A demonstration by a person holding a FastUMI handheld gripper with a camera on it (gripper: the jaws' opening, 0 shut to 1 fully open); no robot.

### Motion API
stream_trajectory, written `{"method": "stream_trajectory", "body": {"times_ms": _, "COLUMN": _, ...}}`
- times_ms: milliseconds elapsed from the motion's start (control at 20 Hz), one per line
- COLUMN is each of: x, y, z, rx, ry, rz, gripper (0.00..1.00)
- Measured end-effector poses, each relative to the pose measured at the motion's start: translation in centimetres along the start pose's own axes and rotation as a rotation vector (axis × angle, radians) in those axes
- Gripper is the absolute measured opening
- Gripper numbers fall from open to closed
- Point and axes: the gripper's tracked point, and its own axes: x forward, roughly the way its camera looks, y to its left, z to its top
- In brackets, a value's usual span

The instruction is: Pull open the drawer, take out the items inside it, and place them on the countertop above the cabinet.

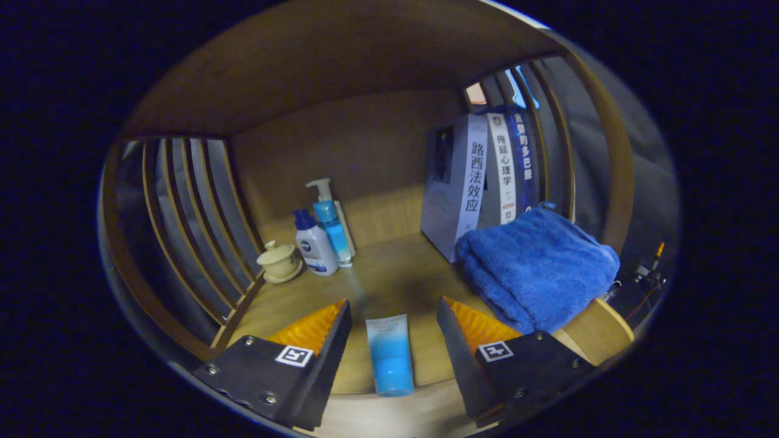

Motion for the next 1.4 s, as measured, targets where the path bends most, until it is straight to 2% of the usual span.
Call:
{"method": "stream_trajectory", "body": {"times_ms": 350, "x": -6.7, "y": -3.6, "z": 3.5, "rx": -0.063, "ry": -0.114, "rz": -0.136, "gripper": 0.84}}
{"method": "stream_trajectory", "body": {"times_ms": 600, "x": -11.8, "y": -5.1, "z": 4.2, "rx": -0.058, "ry": -0.174, "rz": -0.212, "gripper": 0.84}}
{"method": "stream_trajectory", "body": {"times_ms": 1050, "x": -19.7, "y": -6.6, "z": -0.8, "rx": -0.021, "ry": -0.233, "rz": -0.256, "gripper": 0.84}}
{"method": "stream_trajectory", "body": {"times_ms": 1300, "x": -22.5, "y": -8.4, "z": -4.0, "rx": -0.004, "ry": -0.236, "rz": -0.295, "gripper": 0.84}}
{"method": "stream_trajectory", "body": {"times_ms": 1400, "x": -23.1, "y": -8.5, "z": -5.5, "rx": 0.015, "ry": -0.246, "rz": -0.281, "gripper": 0.84}}
